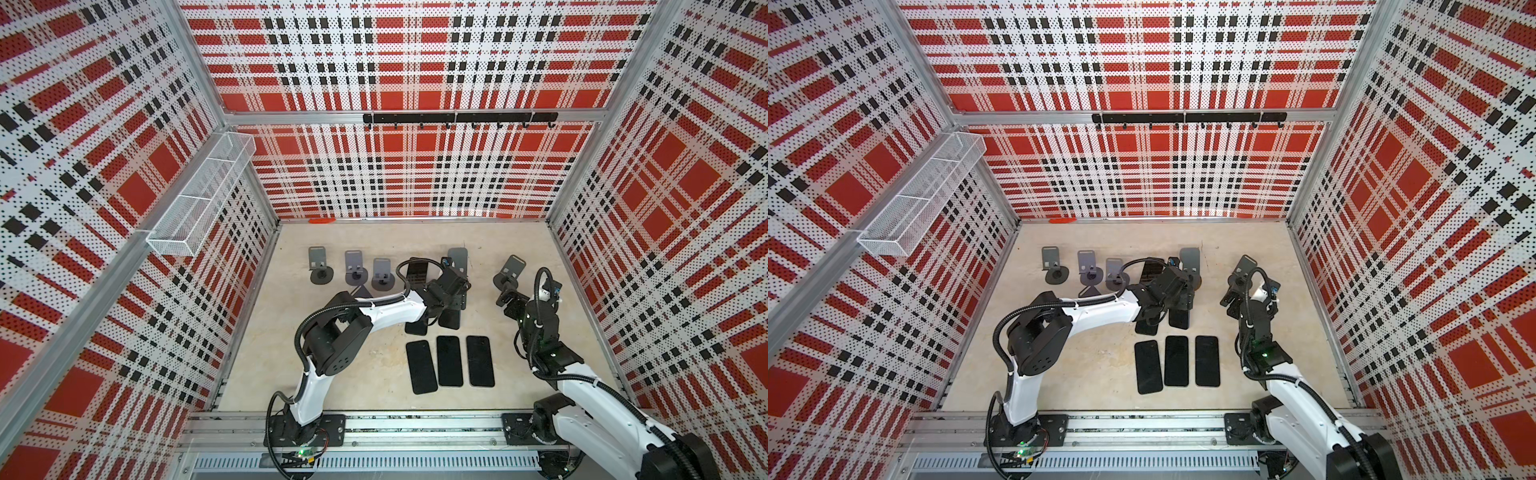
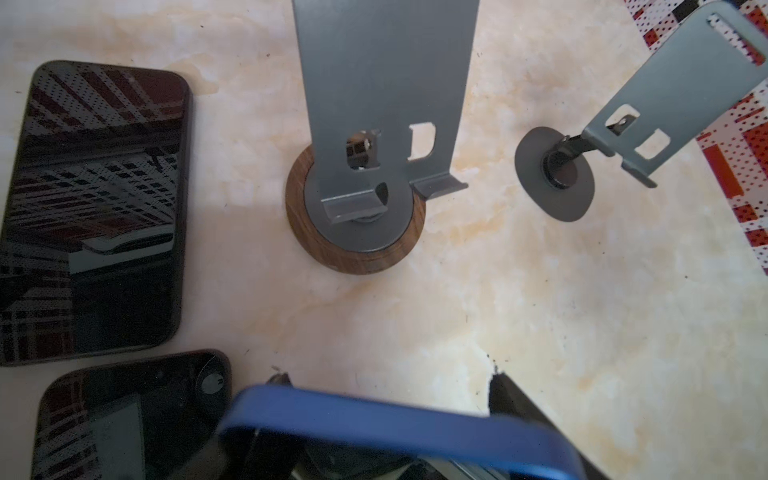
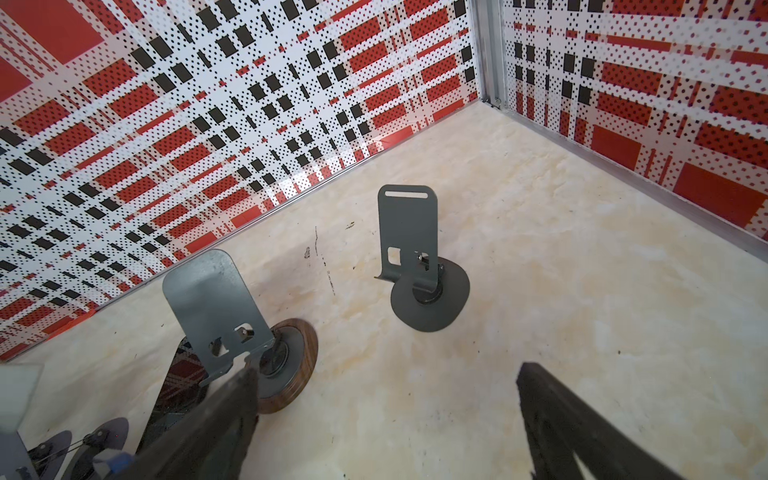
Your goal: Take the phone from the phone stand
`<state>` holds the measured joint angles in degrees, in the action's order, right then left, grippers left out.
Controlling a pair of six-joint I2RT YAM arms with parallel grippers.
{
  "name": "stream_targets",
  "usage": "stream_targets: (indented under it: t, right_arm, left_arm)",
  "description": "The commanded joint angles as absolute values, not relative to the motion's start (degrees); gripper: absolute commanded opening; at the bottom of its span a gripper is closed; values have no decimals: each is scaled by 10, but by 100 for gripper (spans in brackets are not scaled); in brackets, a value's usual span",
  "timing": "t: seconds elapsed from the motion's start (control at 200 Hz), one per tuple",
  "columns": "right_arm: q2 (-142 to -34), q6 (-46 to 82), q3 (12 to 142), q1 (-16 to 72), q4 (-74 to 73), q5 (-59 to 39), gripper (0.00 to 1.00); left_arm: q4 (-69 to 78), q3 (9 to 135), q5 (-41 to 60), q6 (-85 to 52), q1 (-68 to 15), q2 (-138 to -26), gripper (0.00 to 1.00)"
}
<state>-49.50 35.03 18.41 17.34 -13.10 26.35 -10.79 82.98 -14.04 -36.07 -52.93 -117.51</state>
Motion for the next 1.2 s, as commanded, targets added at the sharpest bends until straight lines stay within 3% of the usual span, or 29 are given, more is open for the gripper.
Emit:
stream_targets:
  t: [0.0, 1.192]
  right_arm:
    - [-496, 352, 178, 175, -140, 260, 100]
    - [-500, 348, 175, 175, -156, 233, 100]
  left_arm:
    - [-93, 848, -172, -369, -532, -1180, 66]
    - [-104, 837, -193, -403, -537, -1254, 68]
